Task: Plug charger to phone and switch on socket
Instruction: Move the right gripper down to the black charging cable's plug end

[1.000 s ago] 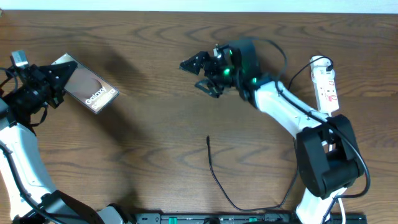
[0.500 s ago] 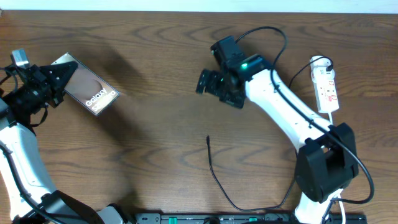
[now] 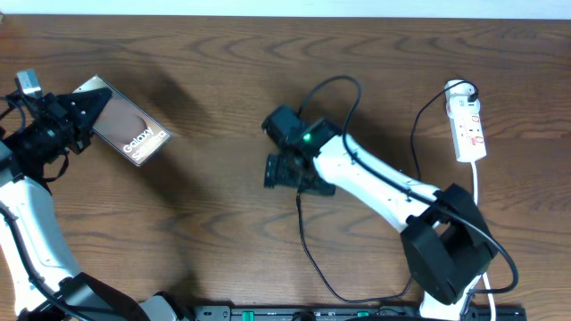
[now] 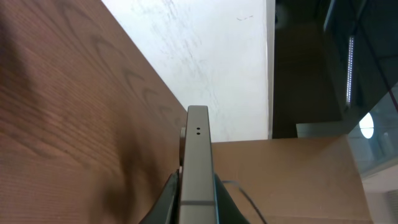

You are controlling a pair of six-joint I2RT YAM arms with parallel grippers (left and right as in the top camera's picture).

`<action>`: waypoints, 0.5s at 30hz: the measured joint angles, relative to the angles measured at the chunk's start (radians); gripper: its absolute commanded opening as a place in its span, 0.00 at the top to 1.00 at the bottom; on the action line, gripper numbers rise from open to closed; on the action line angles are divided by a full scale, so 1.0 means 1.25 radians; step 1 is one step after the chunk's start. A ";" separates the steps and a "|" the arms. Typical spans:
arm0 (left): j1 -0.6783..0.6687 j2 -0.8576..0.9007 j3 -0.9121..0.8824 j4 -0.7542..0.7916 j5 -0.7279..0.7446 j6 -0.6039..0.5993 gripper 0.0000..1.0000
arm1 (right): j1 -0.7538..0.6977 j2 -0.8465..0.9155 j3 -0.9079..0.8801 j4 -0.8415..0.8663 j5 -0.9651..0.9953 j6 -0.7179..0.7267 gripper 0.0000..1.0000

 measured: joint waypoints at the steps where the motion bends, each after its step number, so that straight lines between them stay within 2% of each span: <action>1: 0.000 0.000 0.000 0.000 0.000 0.000 0.92 | 0.000 0.000 -0.013 -0.002 -0.002 0.005 0.01; 6: 0.000 0.000 0.000 0.000 0.000 0.000 0.93 | 0.000 0.000 -0.068 -0.005 -0.019 0.020 0.02; 7: 0.000 0.000 0.000 0.000 0.000 0.000 0.92 | 0.000 0.000 -0.073 -0.005 -0.022 0.021 0.07; 8: 0.000 0.000 0.000 0.000 0.000 0.000 0.93 | 0.000 0.000 -0.078 -0.005 -0.025 0.022 0.18; 10: 0.000 0.000 -0.001 0.000 0.000 0.000 0.93 | 0.000 0.000 -0.085 -0.004 -0.031 0.023 0.29; 12: 0.000 0.000 -0.004 0.001 0.000 0.000 0.93 | 0.000 0.000 -0.088 -0.005 -0.036 0.030 0.32; 15: 0.000 0.000 -0.013 -0.001 -0.001 0.004 0.93 | 0.001 0.000 -0.092 -0.004 -0.039 0.029 0.31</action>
